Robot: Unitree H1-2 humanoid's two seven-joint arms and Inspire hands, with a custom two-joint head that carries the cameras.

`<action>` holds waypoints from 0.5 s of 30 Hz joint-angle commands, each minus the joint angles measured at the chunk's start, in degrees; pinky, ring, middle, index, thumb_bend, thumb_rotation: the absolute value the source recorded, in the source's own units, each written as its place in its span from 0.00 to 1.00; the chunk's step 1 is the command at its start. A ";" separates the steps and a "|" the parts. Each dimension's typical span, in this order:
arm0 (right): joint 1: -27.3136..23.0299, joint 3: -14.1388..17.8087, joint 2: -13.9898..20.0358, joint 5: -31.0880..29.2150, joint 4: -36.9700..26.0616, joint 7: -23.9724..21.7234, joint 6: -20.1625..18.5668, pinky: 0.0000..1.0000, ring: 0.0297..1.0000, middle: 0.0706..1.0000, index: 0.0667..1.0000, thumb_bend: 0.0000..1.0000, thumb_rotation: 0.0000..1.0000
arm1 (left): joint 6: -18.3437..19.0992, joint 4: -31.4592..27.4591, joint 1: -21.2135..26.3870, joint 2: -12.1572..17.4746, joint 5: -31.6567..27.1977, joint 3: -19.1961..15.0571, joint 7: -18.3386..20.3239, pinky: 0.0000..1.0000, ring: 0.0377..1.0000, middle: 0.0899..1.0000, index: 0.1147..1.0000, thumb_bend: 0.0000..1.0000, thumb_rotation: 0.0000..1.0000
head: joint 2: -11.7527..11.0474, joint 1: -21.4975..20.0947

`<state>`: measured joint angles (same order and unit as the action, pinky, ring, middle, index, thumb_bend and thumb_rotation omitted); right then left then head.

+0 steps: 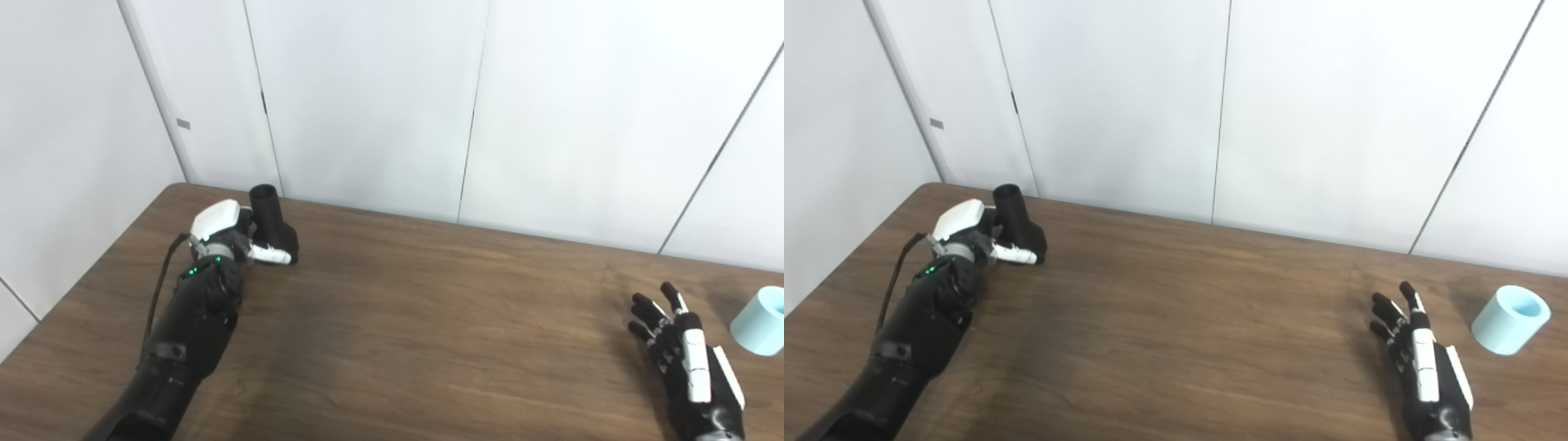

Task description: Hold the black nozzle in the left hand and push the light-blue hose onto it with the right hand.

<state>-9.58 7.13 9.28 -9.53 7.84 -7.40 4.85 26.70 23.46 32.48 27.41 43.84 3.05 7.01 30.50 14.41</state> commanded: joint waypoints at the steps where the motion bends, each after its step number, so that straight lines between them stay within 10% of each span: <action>1: -0.29 0.44 0.17 -0.14 -1.60 0.50 0.64 0.85 0.88 0.85 0.97 0.45 1.00 | 0.20 -0.96 1.59 1.12 0.52 0.74 0.76 0.68 0.80 0.76 0.62 0.95 0.24 | 0.12 0.06; 6: -0.15 0.28 0.36 0.21 -1.97 0.78 0.80 0.84 0.88 0.85 0.96 0.43 1.00 | -0.03 -1.84 0.91 0.58 -1.70 0.17 -1.57 0.73 0.77 0.71 0.53 0.85 0.15 | 0.25 0.06; 9: -0.18 0.17 0.52 0.44 -1.84 0.68 1.17 0.83 0.87 0.84 0.96 0.41 1.00 | -0.57 -1.62 0.61 -0.01 -2.73 -0.15 -4.63 0.73 0.72 0.66 0.43 0.56 0.07 | 0.25 0.06; 15: -0.07 0.20 0.65 1.18 -2.16 0.86 1.05 0.82 0.86 0.82 0.96 0.42 1.00 | -1.26 -1.48 0.18 -0.39 -4.67 0.37 -7.76 0.72 0.70 0.63 0.41 0.52 0.05 | 0.66 -0.11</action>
<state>-9.16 7.06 9.28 -8.32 7.30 -6.91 4.84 26.55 23.13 31.12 26.45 39.69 3.30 0.36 31.11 14.24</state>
